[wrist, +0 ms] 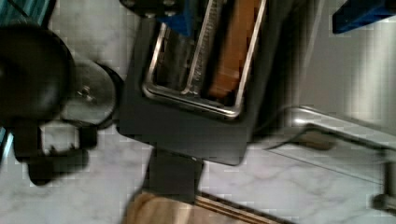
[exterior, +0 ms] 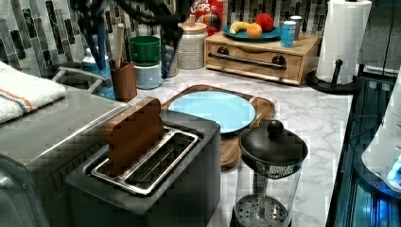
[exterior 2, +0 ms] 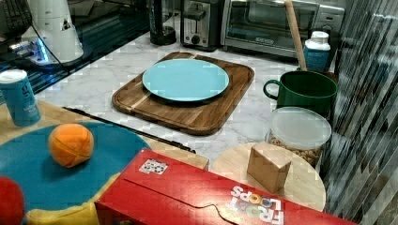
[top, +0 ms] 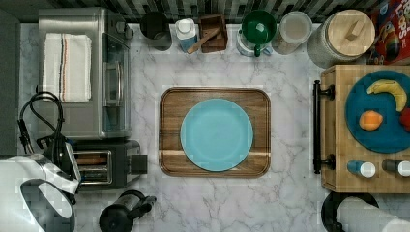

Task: Pick up the toast.

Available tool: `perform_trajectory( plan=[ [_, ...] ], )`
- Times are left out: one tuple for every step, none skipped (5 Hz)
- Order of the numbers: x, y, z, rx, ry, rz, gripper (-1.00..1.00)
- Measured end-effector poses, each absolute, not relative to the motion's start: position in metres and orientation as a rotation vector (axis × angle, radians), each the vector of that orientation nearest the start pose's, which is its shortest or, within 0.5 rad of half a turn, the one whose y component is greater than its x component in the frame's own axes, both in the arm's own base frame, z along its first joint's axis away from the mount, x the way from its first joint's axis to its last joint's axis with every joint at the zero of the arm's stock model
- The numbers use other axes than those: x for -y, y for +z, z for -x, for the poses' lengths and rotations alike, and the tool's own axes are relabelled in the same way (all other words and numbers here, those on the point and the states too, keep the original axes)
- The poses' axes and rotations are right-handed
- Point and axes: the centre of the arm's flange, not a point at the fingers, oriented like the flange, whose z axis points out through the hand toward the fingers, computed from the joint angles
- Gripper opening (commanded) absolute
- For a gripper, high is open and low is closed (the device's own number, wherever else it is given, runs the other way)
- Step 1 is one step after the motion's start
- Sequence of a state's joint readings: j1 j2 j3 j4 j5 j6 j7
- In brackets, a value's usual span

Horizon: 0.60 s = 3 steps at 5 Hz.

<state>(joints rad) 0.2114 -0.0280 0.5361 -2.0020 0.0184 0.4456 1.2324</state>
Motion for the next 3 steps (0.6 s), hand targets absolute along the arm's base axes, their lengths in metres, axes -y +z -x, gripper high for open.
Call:
perform_trajectory(
  plan=[
    [-0.367, 0.448, -0.41, -1.999, 0.093, 2.474, 1.0],
    [-0.361, 0.429, -0.428, -2.086, 0.168, 2.382, 1.0],
    [-0.359, 0.408, -0.443, -2.202, 0.205, 2.275, 1.0]
  ],
)
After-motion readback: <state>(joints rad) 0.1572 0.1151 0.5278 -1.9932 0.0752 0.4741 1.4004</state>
